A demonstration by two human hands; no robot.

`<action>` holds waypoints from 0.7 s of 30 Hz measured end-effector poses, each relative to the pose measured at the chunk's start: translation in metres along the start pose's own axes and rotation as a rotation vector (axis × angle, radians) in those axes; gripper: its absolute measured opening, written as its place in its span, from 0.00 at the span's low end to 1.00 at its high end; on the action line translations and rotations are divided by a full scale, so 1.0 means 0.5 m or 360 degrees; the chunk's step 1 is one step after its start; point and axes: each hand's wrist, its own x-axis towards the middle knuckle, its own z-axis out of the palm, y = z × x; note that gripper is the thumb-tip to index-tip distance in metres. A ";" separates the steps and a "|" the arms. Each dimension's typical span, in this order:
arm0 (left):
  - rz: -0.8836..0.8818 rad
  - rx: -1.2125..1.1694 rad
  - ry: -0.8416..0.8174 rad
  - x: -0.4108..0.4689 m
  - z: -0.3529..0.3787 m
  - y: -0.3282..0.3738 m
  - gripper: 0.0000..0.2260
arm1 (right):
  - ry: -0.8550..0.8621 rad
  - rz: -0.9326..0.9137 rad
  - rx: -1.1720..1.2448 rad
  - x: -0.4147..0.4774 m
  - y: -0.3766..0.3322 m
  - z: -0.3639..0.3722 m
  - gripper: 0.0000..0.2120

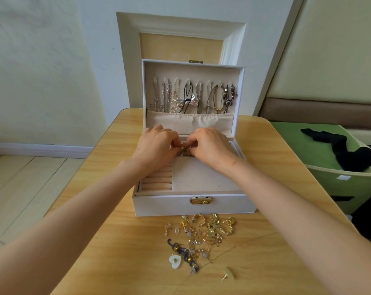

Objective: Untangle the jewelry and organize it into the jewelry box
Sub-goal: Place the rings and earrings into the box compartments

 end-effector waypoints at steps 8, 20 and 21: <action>0.0024 0.0018 0.0011 -0.002 0.001 -0.001 0.07 | -0.0025 0.0122 0.0140 0.003 -0.006 -0.006 0.07; 0.0272 0.0359 0.0086 -0.013 -0.011 0.005 0.06 | -0.0145 -0.0032 -0.0150 -0.003 -0.008 0.001 0.13; 0.0286 0.0377 0.0087 -0.014 -0.014 0.008 0.05 | -0.0163 -0.0053 -0.0168 -0.004 -0.007 0.000 0.13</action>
